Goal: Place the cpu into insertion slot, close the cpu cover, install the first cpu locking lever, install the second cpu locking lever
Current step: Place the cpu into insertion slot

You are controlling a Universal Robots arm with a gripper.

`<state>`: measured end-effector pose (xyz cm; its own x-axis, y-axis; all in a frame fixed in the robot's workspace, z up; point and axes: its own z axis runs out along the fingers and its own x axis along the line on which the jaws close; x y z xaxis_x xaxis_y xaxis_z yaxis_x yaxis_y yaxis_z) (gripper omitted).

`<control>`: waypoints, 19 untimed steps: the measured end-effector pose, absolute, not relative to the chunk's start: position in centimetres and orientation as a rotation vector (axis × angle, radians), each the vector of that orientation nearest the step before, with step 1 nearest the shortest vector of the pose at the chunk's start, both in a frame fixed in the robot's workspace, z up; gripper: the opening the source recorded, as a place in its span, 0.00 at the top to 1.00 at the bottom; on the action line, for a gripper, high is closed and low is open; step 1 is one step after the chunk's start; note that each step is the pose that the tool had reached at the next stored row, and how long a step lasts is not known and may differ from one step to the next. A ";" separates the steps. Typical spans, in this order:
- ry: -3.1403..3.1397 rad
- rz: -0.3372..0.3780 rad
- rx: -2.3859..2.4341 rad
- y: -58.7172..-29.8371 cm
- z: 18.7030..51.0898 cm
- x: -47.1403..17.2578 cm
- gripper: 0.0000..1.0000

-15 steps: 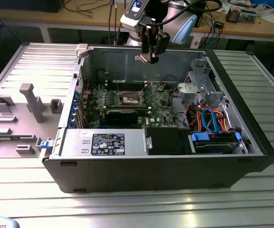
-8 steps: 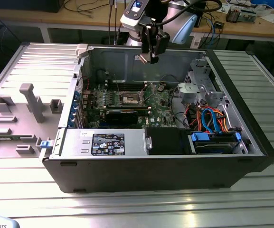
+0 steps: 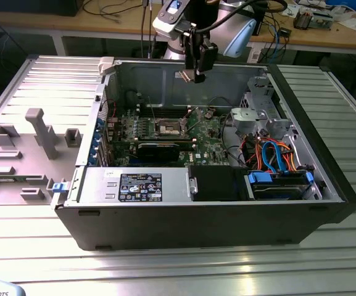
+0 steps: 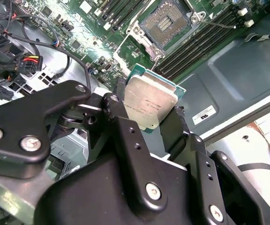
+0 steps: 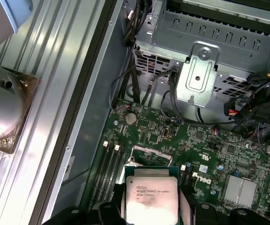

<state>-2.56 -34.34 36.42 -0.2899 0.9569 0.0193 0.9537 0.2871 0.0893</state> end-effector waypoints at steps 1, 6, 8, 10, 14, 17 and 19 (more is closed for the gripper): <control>2.483 0.129 1.857 -34.3 36.4 -2.6 0.46; 2.476 0.129 1.867 -34.3 36.4 -2.6 0.46; 2.475 0.129 1.867 -34.3 36.4 -2.6 0.46; 2.475 0.129 1.867 -34.3 36.4 -2.6 0.46; 2.475 0.129 1.867 -34.3 36.4 -2.6 0.46; 2.475 0.129 1.868 -34.3 36.4 -2.6 0.46; 2.469 0.128 1.875 -34.3 36.4 -2.8 0.46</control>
<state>-2.76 -34.34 36.40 -0.2694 0.9628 0.0193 0.9597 0.2667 0.0892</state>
